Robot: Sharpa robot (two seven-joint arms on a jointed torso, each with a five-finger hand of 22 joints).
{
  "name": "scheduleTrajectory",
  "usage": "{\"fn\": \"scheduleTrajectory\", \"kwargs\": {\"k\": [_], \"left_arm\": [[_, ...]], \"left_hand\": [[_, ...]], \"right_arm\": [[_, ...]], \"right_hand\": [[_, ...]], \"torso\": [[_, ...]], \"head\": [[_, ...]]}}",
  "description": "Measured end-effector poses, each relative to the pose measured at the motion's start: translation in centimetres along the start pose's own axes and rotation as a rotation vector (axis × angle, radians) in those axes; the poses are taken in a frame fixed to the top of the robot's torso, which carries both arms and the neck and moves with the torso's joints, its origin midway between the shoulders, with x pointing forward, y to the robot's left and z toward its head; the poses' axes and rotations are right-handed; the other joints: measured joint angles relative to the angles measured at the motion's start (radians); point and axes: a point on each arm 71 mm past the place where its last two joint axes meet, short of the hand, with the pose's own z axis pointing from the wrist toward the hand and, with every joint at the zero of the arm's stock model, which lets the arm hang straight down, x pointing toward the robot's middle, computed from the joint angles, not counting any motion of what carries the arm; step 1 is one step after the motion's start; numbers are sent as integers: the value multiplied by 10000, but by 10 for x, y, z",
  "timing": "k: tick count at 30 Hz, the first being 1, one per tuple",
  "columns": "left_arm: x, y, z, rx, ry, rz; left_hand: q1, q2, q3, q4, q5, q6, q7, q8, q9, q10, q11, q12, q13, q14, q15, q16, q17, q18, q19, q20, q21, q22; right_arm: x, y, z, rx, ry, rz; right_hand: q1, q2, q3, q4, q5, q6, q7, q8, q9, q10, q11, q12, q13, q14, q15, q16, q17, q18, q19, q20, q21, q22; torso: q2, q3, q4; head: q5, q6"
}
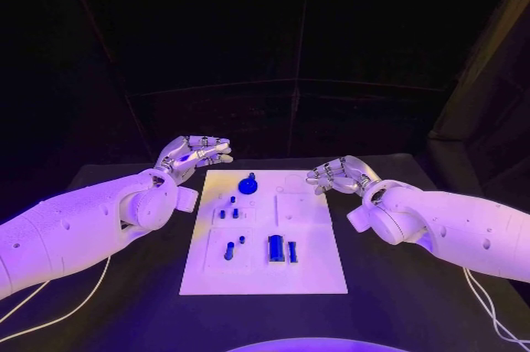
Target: Assemble the parts on the task board
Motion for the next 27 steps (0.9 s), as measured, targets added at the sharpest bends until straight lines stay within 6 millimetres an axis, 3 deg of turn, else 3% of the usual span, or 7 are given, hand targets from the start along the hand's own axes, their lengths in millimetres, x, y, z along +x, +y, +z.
{"fn": "scheduleTrajectory", "kwargs": {"k": [3,7,14,18,20,24,27], "left_arm": [[-6,2,5,39,-328,-56],[-14,8,11,45,-818,-99],[-15,16,20,53,-1326,-173],[-15,17,17,5,-1313,-187],[-12,17,16,-12,-1268,-224],[0,18,11,-51,-1180,-333],[8,18,5,-112,-1231,-377]], "left_hand": [[46,46,-193,24,0,-37,-37,-176,0,1,102,-396,-9,192,176,-874,-477,0,-262,262,-425,-521],[90,90,-350,53,0,-35,-108,-262,1,-51,155,-639,-8,345,258,-1380,-739,0,-206,320,-522,-807],[-13,241,-580,109,-27,-193,-171,-339,-45,-150,197,-850,-40,479,229,-1877,-990,1,-202,300,-614,-1164],[-1832,444,-977,304,-259,-1622,-387,-643,-329,-1641,-48,-1232,-312,-896,9,-2200,-1172,-14,-1315,-70,-935,-1627],[-2524,491,-1127,356,-320,-2169,-472,-724,-407,-2216,-140,-1377,-390,-1421,-72,-2316,-1242,-171,-1751,-222,-1017,-1801],[-3990,563,-1437,441,-398,-3334,-654,-828,-530,-3445,-335,-1590,-508,-2539,-244,-2575,-1628,-324,-2671,-534,-1109,-2173],[-5059,597,-1666,481,-408,-4183,-817,-866,-588,-4335,-477,-1657,-561,-3350,-548,-2756,-1874,-382,-3338,-763,-1166,-2440]], "right_arm": [[-12,1,20,-368,-519,811],[-16,-1,38,-732,-894,1519],[-14,-2,53,-1136,-1001,2156],[-14,-2,50,-1115,-976,2170],[-13,-2,48,-1110,-978,2183],[-3,5,42,-1173,-850,2429],[7,11,35,-1236,-779,2679]], "right_hand": [[-2,43,-59,-298,0,18,17,-66,-498,171,169,-480,-1248,-202,272,-1285,-1005,1,-206,284,-887,-523],[-238,279,-99,-717,0,75,75,-66,-1041,424,230,-759,-2341,69,409,-2117,-1817,1,-16,493,-1526,-920],[-575,570,-53,-1128,-25,133,96,-98,-1424,610,156,-813,-3040,501,315,-2454,-2251,-2,314,344,-1850,-1143],[-2577,351,152,-953,-210,-1283,-152,-388,-1637,-953,-23,-1187,-3407,-1105,19,-2631,-2437,-11,-963,40,-2314,-1535],[-3258,270,262,-832,-285,-1778,-232,-460,-1707,-1490,-88,-1280,-3530,-1663,-126,-2781,-2501,-179,-1405,-66,-2468,-1654],[-4937,75,463,-467,-679,-2998,-451,-561,-1878,-2813,-278,-1444,-3760,-3031,-404,-3139,-2817,-326,-2486,-331,-2850,-1878],[-6188,-73,651,-278,-906,-3907,-613,-604,-2180,-3795,-628,-1522,-3865,-4056,-538,-3323,-3114,-398,-3292,-527,-3135,-1982]], "torso": [[-140,-9,-1],[-307,2,-17],[-468,40,24],[-446,64,41],[-415,100,72],[-309,221,181],[-262,281,238]], "head": [[74,243],[141,493],[233,897],[236,906],[260,958],[334,1092],[357,1131]]}}
